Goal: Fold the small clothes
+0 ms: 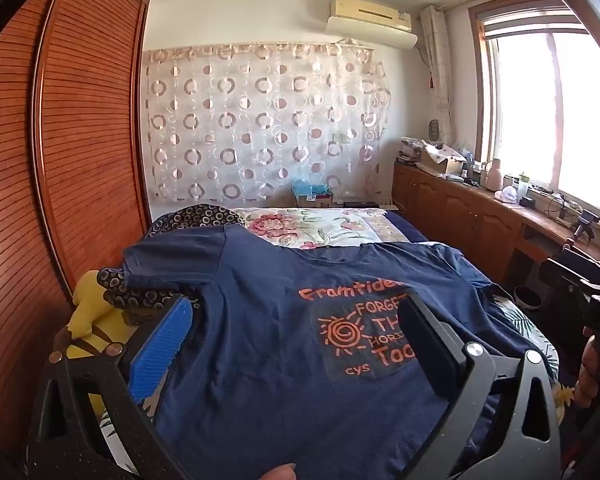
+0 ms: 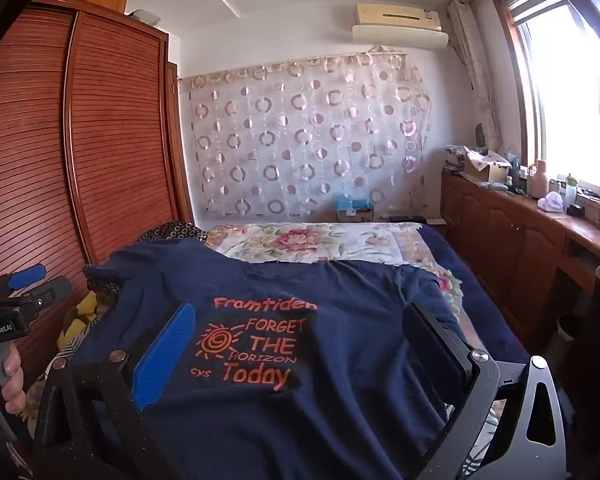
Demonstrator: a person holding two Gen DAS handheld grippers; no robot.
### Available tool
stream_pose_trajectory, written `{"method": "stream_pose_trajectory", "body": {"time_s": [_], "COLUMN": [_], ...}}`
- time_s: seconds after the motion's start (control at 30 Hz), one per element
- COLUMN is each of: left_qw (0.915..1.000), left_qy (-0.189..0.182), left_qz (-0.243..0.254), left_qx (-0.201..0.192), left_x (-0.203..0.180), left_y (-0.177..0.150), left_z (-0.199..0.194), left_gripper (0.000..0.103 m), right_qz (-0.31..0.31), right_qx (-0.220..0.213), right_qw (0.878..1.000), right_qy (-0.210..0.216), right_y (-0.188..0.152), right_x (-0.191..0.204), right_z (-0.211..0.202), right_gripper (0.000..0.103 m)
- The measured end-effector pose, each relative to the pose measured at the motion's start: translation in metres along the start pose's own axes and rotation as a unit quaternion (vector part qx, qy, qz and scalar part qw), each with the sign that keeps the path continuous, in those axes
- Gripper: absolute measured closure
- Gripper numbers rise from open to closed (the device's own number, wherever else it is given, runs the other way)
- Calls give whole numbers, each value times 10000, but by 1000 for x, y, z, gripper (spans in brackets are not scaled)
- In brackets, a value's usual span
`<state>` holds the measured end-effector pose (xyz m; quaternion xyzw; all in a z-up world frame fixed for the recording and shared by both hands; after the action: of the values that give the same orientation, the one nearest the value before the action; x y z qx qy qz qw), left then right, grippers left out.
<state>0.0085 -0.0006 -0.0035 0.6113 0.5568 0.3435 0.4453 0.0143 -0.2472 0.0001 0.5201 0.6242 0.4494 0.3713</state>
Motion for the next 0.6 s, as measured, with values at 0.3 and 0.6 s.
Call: {"method": "stream_pose_trajectory", "body": {"time_s": [0.3, 0.6], "left_qw": [10000, 10000], "left_qy": [-34, -11], "left_qz": [-48, -22], "left_qx": [12, -7], "left_x": [0, 3], "left_y": [0, 5], "left_z": [0, -3], "left_gripper": [0, 0], "right_qz": [-34, -43], "right_qx": [36, -39], "right_qw": [10000, 10000], "right_qy": [21, 28], "right_y": [1, 0], "right_x": [0, 2], "right_z": [1, -4], "right_gripper": [0, 0]}}
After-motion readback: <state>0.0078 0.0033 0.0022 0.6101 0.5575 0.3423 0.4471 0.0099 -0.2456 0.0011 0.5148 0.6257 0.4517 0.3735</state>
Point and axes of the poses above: each gripper's, at about its wrist camera, not at the fingertips, and z roughly the way its jaws point, x to its left, y to its top, the point moved 1 cm from there along z, roughly the way its jaws point, and after that the axes turned 10 degrees about -y, right-handed, at the moved point
